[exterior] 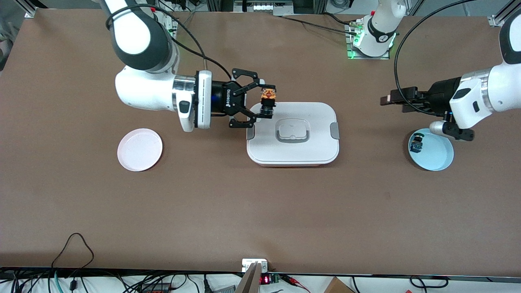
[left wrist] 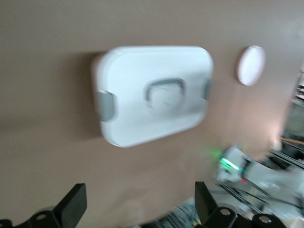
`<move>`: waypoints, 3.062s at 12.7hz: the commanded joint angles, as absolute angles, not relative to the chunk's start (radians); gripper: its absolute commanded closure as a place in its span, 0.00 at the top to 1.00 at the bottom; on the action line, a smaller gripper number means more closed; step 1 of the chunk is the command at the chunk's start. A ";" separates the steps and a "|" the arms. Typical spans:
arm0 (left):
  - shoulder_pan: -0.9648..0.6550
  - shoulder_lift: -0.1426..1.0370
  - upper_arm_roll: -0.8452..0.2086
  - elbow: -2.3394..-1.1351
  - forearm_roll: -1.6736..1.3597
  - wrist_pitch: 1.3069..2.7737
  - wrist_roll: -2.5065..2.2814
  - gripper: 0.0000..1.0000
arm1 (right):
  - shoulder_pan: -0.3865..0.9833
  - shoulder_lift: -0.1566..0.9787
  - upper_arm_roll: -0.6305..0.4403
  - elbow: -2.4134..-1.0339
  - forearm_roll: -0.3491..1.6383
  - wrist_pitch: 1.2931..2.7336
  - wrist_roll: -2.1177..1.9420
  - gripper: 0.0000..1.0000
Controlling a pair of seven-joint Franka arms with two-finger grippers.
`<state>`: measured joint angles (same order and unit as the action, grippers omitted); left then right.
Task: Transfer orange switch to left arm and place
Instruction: 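Carry the switch over the box while the left gripper reaches toward it, then grasp the switch with the left gripper and open the right gripper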
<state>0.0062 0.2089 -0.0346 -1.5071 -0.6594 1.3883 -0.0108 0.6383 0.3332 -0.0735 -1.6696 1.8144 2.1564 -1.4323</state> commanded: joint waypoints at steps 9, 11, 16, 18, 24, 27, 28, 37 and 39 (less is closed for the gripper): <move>0.005 0.242 -0.165 -1.770 -1.270 1.717 -0.021 1.00 | 0.715 0.423 -0.089 -1.586 1.902 2.282 -1.818 0.00; 0.005 0.245 -0.260 -1.790 -1.374 1.885 -0.017 1.00 | 0.721 0.423 -0.087 -1.586 1.910 2.290 -1.819 0.00; 0.003 0.250 -0.371 -1.793 -1.519 1.968 -0.003 1.00 | 0.724 0.426 -0.087 -1.585 1.919 2.306 -1.809 0.00; 0.006 0.238 -0.371 -1.808 -1.519 1.963 -0.002 0.83 | 0.729 0.426 -0.087 -1.586 1.919 2.306 -1.810 0.00; 0.014 0.236 -0.371 -1.824 -1.517 1.959 0.087 0.22 | 0.729 0.428 -0.086 -1.588 1.921 2.309 -1.807 0.00; 0.018 0.229 -0.370 -1.824 -1.508 1.953 0.089 0.11 | 0.739 0.434 -0.087 -1.586 1.911 2.319 -1.789 0.06; 0.020 0.227 -0.370 -1.824 -1.506 1.947 0.089 0.10 | 0.739 0.434 -0.087 -1.586 1.911 2.330 -1.799 0.38; 0.050 0.229 -0.367 -1.807 -1.352 1.908 0.118 0.05 | 0.623 0.426 -0.095 -1.578 1.722 2.174 -1.622 1.00; 0.063 0.227 -0.359 -1.795 -1.249 1.872 0.118 0.05 | 0.575 0.417 -0.095 -1.578 1.597 2.119 -1.588 1.00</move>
